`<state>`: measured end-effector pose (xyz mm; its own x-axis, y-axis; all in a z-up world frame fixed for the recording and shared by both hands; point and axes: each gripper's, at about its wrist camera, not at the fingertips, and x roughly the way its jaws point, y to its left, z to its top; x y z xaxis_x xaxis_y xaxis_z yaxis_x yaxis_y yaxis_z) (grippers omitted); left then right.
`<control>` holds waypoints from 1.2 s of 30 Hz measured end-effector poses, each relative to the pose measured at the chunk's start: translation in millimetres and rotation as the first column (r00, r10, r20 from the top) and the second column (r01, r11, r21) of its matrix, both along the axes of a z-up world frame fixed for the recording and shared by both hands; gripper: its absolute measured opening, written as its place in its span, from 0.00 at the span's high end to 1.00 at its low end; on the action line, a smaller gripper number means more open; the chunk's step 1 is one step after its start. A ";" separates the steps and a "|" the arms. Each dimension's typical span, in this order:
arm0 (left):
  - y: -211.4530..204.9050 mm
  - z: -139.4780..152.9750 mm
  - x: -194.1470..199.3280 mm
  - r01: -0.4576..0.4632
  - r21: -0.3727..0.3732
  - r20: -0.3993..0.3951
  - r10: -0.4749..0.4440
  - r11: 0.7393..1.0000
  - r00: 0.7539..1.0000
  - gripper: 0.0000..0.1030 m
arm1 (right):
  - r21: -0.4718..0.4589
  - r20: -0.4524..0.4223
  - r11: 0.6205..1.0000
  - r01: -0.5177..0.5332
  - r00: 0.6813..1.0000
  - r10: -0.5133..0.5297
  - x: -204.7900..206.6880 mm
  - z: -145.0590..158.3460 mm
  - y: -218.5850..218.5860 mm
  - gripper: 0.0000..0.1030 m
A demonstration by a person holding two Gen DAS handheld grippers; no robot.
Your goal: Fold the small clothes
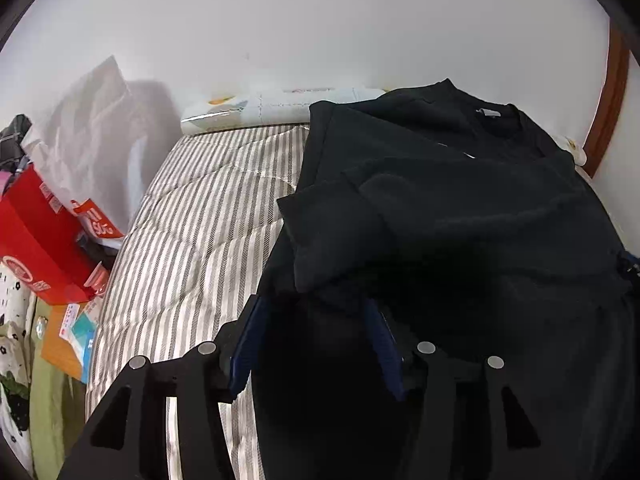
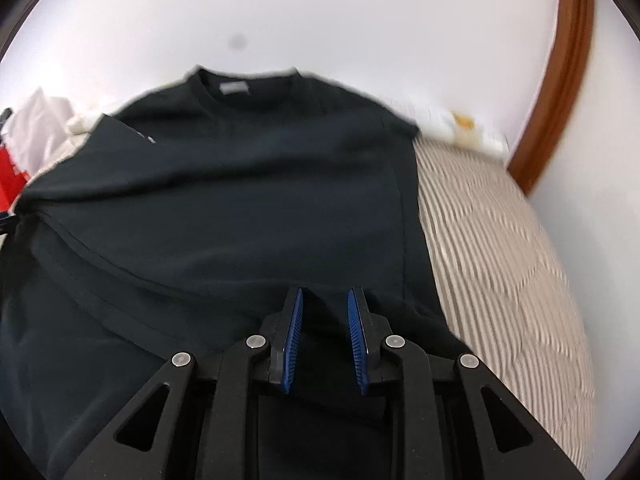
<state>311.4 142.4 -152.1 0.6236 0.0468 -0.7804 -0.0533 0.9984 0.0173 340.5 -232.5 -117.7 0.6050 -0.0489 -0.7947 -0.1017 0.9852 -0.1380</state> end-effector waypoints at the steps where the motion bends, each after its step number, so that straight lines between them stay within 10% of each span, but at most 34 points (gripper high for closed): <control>1: -0.4 1.7 -4.3 -0.005 -0.004 0.003 0.005 1.000 1.000 0.51 | 0.006 0.002 1.000 0.016 1.000 -0.016 -4.9 3.5 -2.0 0.77; 5: -1.1 10.9 -22.4 -0.026 -0.013 0.036 0.026 1.000 0.999 0.51 | 0.007 0.003 0.999 0.053 0.999 -0.053 -28.7 19.7 -4.8 0.56; 19: -15.2 40.4 -106.3 -0.014 -0.045 0.088 0.017 0.999 0.996 0.51 | 0.039 0.102 0.993 0.107 0.989 -0.111 -159.3 66.4 -27.7 0.38; 36: -3.1 -22.5 -206.0 -0.065 -0.170 -0.014 0.063 0.983 0.998 0.36 | 0.156 -0.063 0.971 0.180 0.983 -0.173 -221.2 -5.0 -57.7 0.32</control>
